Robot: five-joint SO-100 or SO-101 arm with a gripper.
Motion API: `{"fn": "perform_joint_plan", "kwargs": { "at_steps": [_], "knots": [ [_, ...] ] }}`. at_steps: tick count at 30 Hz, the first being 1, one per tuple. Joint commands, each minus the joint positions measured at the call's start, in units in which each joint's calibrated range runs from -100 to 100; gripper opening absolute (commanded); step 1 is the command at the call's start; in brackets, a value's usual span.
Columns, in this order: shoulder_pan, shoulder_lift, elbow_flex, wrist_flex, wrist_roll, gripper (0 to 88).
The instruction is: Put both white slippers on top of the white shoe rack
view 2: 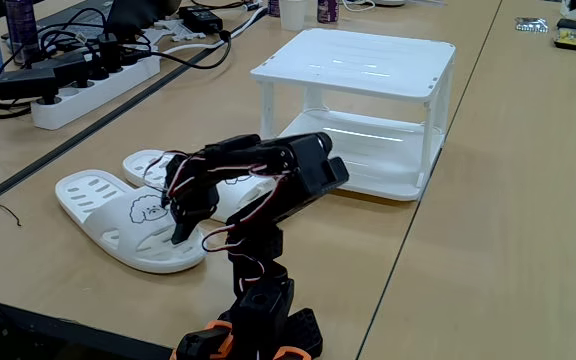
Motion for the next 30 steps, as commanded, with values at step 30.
{"fn": "perform_joint_plan", "kwargs": {
  "at_steps": [30],
  "knots": [
    [-8.6,5.2,4.9,-26.0,0.4,19.4]
  ]
}}
